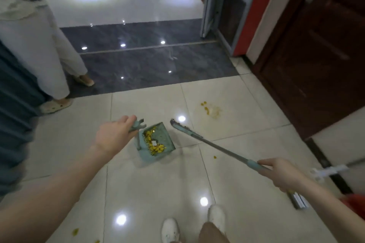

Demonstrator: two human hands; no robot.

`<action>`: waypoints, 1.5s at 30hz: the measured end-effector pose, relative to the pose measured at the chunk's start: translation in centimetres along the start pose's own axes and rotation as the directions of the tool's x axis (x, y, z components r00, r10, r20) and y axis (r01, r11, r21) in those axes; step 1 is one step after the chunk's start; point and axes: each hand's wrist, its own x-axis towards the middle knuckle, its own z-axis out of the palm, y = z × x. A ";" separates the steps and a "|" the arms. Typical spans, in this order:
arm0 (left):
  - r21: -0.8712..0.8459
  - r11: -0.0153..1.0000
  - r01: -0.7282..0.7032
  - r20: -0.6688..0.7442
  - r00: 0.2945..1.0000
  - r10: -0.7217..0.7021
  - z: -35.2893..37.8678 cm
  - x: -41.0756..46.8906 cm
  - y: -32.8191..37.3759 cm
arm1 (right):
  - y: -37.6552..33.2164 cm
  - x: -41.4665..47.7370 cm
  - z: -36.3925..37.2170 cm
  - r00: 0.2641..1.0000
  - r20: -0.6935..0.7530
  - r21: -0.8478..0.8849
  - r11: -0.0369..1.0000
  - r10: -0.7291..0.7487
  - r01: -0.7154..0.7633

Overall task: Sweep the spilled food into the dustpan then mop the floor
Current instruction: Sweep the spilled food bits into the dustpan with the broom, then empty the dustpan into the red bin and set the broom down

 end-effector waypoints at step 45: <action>0.147 0.327 -0.933 -0.544 0.200 0.815 -19.6 0.1 77.7 | 51.6 -46.3 8.2 0.517 -0.178 0.715 0.471 0.837 -0.517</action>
